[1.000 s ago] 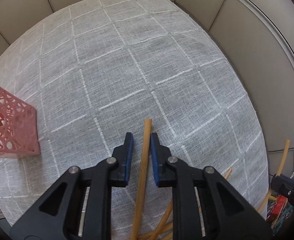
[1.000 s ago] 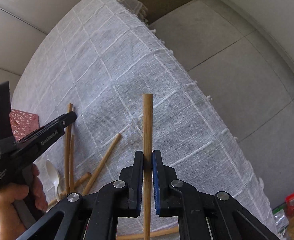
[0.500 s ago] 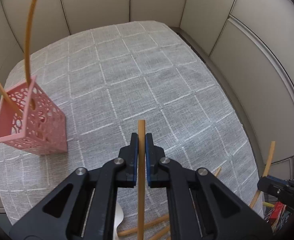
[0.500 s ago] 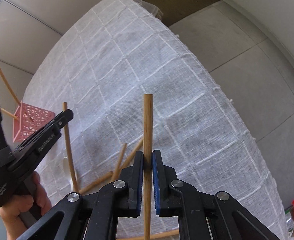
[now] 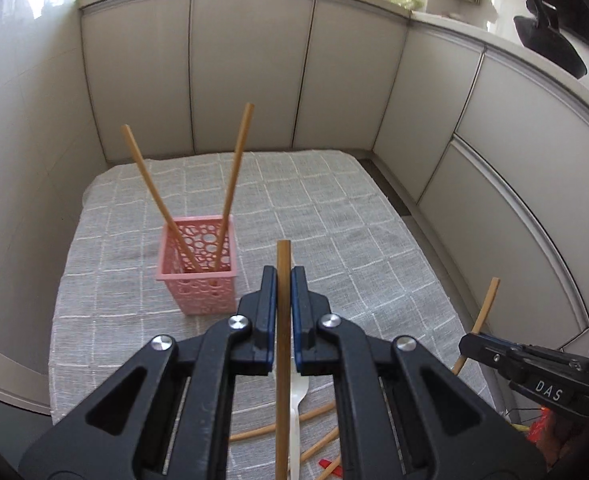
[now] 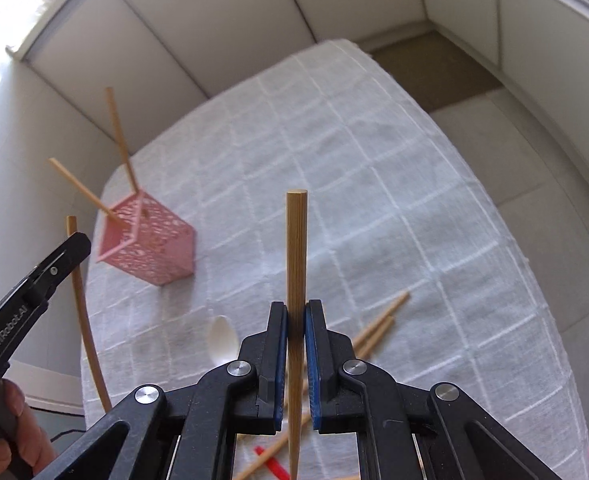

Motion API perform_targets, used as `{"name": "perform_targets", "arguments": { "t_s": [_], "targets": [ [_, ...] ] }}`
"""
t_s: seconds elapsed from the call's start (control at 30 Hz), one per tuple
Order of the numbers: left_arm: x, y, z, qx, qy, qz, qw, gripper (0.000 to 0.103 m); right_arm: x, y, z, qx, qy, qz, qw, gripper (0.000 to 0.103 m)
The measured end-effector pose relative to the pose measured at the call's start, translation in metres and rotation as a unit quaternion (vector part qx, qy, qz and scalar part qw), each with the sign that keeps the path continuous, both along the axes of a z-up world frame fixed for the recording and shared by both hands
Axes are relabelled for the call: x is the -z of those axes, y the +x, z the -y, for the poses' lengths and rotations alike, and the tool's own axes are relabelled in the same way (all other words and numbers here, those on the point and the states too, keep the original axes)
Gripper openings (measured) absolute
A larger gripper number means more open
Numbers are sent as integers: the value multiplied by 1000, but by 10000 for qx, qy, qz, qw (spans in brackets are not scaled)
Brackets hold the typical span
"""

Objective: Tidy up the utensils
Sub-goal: 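Carry both chopsticks upright into the pink basket and open both tools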

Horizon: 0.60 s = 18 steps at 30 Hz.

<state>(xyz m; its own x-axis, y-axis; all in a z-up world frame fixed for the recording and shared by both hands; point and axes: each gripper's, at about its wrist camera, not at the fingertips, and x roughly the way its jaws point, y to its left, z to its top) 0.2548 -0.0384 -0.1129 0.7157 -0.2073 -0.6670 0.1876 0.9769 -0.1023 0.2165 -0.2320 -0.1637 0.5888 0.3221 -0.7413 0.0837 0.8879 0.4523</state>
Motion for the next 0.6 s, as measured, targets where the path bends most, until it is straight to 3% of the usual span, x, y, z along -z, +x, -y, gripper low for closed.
{"name": "perform_targets", "arguments": {
  "t_s": [0.17, 0.33, 0.47, 0.6],
  "targets": [
    [-20, -18, -30, -274, -199, 614, 9975, 8, -21, -2, -31, -201, -187, 448, 9986, 8],
    [-36, -23, -58, -560, -552, 1200, 9897, 8, -35, -6, -54, -330, -201, 805, 9960, 8],
    [-48, -19, -81, -827, -872, 1752, 9772, 8, -40, -10, -68, -363, -243, 944, 9946, 8],
    [-55, -11, -100, -1020, -1473, 2327, 9559, 8, -47, 0, -82, -519, -381, 1051, 9924, 8]
  ]
}}
